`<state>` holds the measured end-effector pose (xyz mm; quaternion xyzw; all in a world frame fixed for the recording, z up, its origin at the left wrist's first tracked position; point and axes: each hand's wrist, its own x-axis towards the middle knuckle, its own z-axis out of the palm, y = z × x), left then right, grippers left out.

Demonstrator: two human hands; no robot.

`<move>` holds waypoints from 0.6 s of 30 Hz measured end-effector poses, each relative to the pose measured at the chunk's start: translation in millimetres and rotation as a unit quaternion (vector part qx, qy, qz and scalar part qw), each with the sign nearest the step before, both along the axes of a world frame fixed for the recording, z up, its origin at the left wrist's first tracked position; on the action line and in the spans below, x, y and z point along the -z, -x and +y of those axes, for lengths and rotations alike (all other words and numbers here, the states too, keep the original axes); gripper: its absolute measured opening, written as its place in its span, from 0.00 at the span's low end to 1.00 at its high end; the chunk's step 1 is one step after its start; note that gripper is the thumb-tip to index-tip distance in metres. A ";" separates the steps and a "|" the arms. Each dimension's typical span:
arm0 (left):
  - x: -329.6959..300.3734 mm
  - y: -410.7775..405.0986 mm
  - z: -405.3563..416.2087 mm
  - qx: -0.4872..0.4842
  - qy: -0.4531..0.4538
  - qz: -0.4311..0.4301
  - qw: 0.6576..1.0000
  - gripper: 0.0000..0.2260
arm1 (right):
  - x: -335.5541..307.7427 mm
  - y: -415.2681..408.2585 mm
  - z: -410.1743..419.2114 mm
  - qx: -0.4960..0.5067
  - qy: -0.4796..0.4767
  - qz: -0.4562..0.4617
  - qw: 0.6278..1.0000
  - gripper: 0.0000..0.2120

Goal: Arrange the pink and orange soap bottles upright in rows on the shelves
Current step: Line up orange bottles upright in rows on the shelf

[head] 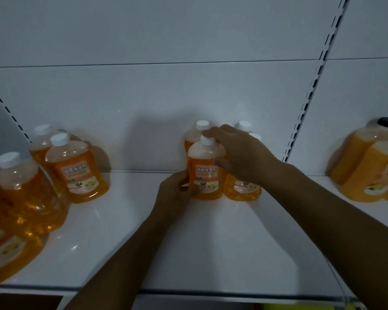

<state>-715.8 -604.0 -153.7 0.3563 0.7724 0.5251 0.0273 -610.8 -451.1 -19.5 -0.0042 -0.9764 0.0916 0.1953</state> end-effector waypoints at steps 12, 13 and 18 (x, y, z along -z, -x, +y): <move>5.2 2.1 -0.2 -0.015 0.032 0.003 0.999 0.15 | 6.1 3.7 -5.6 -0.002 -0.003 -0.002 1.000 0.30; 4.2 1.6 -0.3 -0.017 0.038 0.004 0.999 0.14 | 6.1 3.9 -5.5 -0.001 -0.004 -0.001 1.000 0.30; -0.4 -4.1 0.4 -0.032 0.067 0.010 0.997 0.15 | 8.2 3.9 -6.9 0.008 -0.005 0.008 1.000 0.30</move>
